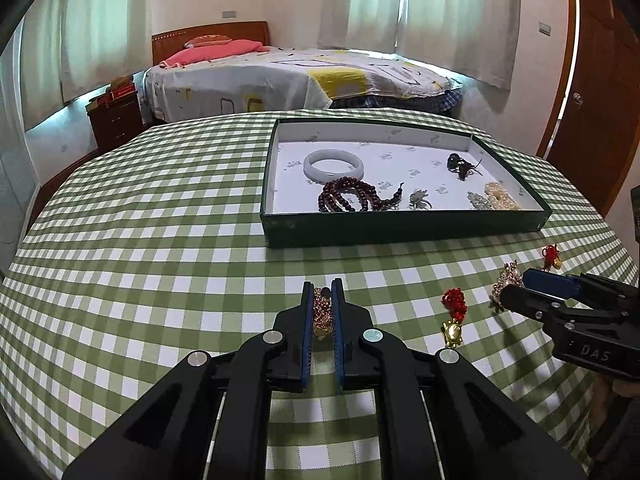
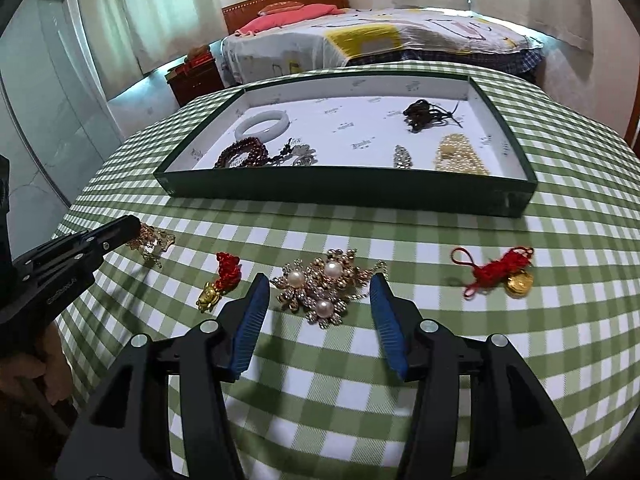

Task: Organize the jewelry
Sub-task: 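Grasp the gold chain with the left tool while the right tool grasps the pearl brooch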

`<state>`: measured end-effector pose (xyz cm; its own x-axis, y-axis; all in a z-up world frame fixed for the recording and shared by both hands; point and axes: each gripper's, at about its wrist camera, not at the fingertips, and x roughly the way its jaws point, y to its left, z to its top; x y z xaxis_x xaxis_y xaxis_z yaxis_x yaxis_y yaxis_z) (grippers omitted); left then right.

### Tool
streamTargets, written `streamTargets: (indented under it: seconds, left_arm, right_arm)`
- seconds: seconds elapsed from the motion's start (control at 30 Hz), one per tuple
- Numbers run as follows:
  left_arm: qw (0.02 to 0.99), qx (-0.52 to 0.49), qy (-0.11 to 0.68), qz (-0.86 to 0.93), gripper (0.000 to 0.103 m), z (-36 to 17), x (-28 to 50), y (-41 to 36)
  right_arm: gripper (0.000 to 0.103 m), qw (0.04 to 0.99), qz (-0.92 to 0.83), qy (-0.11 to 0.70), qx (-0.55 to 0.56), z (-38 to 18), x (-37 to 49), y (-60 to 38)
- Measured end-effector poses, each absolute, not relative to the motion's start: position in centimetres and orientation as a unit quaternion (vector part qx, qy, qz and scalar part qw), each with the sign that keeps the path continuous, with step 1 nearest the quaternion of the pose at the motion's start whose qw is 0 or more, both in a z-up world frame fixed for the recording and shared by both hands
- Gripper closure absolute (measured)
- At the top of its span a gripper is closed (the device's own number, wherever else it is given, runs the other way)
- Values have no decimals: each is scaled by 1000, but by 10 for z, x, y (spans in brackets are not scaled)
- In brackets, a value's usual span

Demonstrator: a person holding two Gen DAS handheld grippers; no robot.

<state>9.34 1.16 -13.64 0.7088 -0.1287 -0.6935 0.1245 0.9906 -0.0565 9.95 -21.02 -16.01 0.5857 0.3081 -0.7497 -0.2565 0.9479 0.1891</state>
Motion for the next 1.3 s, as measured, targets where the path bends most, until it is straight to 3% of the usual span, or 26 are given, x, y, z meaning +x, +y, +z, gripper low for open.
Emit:
streamTargets:
  seconds: [0.27,0.47,1.3]
  left_arm:
    - [924,-6,378,-65,94,-139,94,14]
    - [923,-5,380,-67,94,-140,94,13]
    - [928,-9,365,-69,94,-126,91,13]
  right_arm:
    - [50,893,159,420,2,-162,101,-200]
    - [61,896,150,418,-14,-163,99,-198]
    - [61,913,136,384,0,-136,86,-218]
